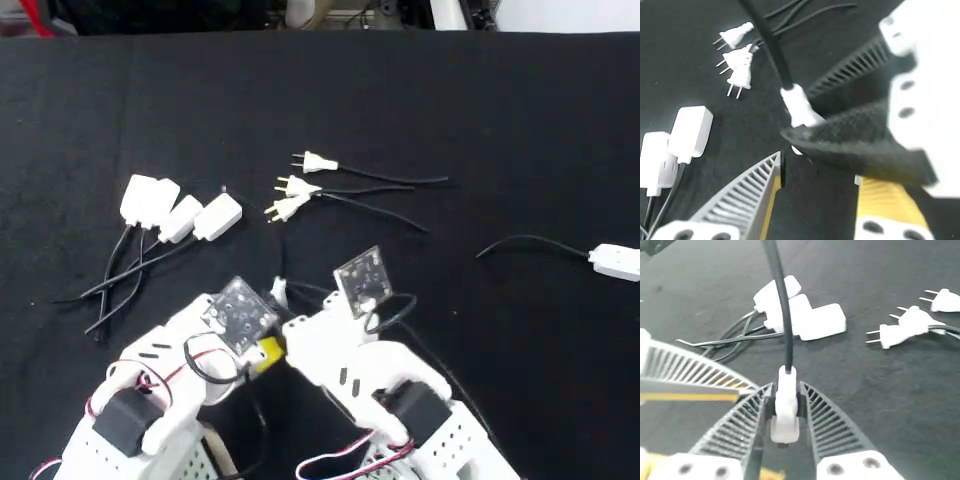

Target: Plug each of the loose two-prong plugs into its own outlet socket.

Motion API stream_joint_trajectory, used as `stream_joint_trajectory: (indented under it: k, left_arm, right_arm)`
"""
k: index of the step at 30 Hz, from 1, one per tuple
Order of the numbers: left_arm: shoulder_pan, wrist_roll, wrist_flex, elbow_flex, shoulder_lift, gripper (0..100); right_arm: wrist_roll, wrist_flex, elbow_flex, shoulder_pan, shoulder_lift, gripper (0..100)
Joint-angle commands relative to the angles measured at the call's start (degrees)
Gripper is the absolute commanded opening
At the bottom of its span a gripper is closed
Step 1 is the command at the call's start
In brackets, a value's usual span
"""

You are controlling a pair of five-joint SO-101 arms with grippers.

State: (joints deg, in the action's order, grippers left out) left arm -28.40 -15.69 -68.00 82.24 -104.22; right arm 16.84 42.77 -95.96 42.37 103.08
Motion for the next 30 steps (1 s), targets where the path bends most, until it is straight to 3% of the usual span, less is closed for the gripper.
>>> stream_joint_trajectory:
  k: [1,5,13,30]
  left_arm:
    - [1.0,2.5,1.6,-1.5,-0.4,24]
    - [1.2,3.0,4.8,1.3,-0.4,24]
    - [11.5,2.7,12.8,5.4,-0.4,24]
    - [11.7,3.0,13.5,6.5,-0.4,24]
  right_arm:
    - [0.5,0.3,0.3,1.4,9.1,1.1]
    - [0.6,0.8,1.1,1.4,9.0,1.1]
    - [2.5,5.1,4.0,1.3,9.0,1.1]
    - [0.8,6.3,4.4,1.2,8.6,1.1]
